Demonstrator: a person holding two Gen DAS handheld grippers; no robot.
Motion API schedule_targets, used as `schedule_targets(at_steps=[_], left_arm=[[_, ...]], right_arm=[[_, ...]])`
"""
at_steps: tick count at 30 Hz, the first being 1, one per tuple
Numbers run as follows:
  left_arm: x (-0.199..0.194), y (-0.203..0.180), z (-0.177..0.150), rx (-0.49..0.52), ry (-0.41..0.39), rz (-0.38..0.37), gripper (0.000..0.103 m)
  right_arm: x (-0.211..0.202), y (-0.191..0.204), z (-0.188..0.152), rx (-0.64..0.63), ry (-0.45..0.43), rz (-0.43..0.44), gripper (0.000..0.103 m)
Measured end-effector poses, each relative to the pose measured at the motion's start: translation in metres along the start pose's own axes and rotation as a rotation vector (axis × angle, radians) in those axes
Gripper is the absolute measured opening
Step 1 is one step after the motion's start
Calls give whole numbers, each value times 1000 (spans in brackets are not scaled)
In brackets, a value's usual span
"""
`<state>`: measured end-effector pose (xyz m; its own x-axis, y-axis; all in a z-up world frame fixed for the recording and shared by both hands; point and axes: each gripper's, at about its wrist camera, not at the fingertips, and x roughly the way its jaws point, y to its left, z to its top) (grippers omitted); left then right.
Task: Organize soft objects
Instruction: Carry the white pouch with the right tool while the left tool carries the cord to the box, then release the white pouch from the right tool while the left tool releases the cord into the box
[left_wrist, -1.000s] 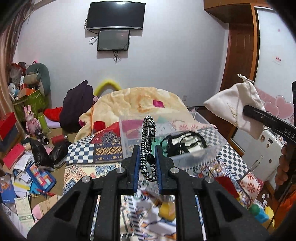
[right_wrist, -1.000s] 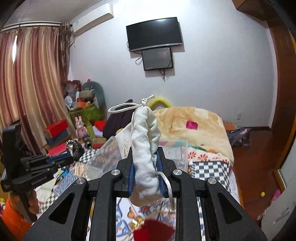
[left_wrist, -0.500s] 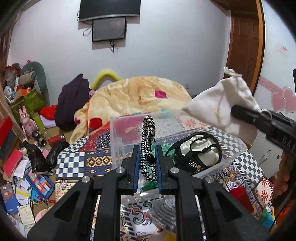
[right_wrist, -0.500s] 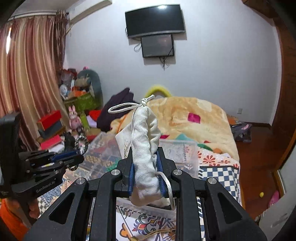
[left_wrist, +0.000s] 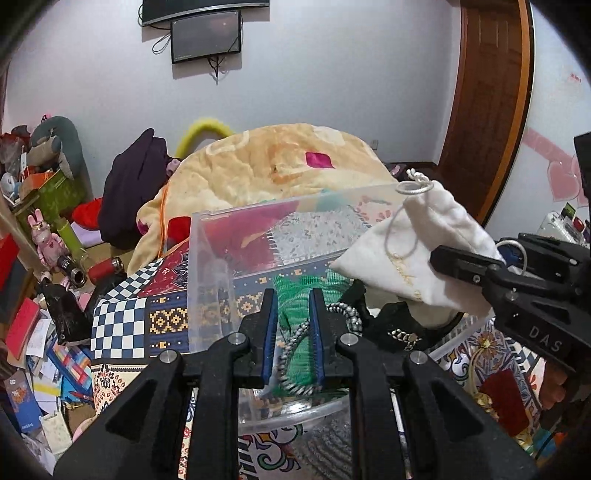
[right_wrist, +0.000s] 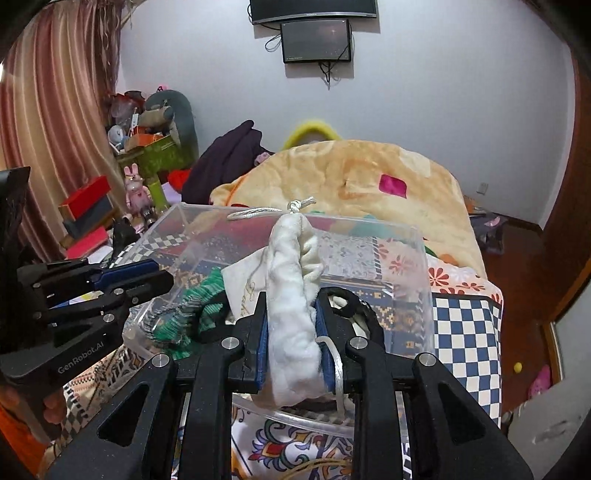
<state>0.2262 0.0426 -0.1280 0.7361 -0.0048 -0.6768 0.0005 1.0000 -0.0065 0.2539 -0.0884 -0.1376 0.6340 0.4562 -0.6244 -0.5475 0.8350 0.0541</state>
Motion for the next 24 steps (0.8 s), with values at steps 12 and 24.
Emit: schedule_targets(at_steps=[12, 24], left_arm=[[-41, -5, -2, 8, -70, -31, 47], [-83, -29, -27, 48, -111, -79, 84]], right_arm=[[-28, -1, -1, -16, -60, -47, 62], [-80, -8, -21, 20, -154, -29, 82]])
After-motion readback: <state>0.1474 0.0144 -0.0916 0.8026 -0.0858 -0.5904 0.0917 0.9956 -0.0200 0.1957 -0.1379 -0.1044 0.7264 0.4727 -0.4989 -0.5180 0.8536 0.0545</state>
